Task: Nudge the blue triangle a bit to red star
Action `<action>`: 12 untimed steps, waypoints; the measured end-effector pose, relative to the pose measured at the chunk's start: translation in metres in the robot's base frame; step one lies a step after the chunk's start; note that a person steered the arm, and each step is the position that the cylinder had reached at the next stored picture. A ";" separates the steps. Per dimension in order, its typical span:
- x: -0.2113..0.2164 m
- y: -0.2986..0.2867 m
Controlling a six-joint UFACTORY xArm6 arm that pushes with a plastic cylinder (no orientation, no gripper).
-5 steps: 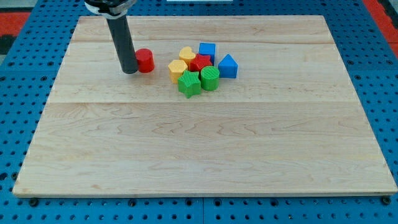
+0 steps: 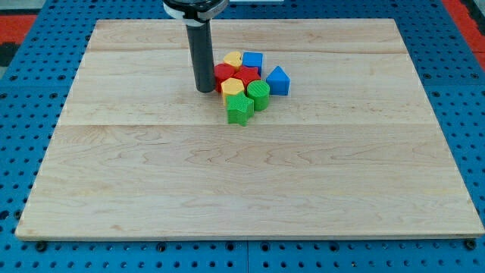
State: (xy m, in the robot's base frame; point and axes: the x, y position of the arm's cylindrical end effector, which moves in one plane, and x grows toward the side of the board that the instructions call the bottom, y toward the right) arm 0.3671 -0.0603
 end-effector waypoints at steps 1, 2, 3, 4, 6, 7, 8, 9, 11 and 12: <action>0.005 -0.033; 0.080 -0.031; 0.120 -0.002; 0.120 0.016; 0.072 0.176; 0.020 0.190; -0.012 0.184; -0.012 0.164; -0.012 0.145; -0.014 0.138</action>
State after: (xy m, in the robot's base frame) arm 0.3533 0.0775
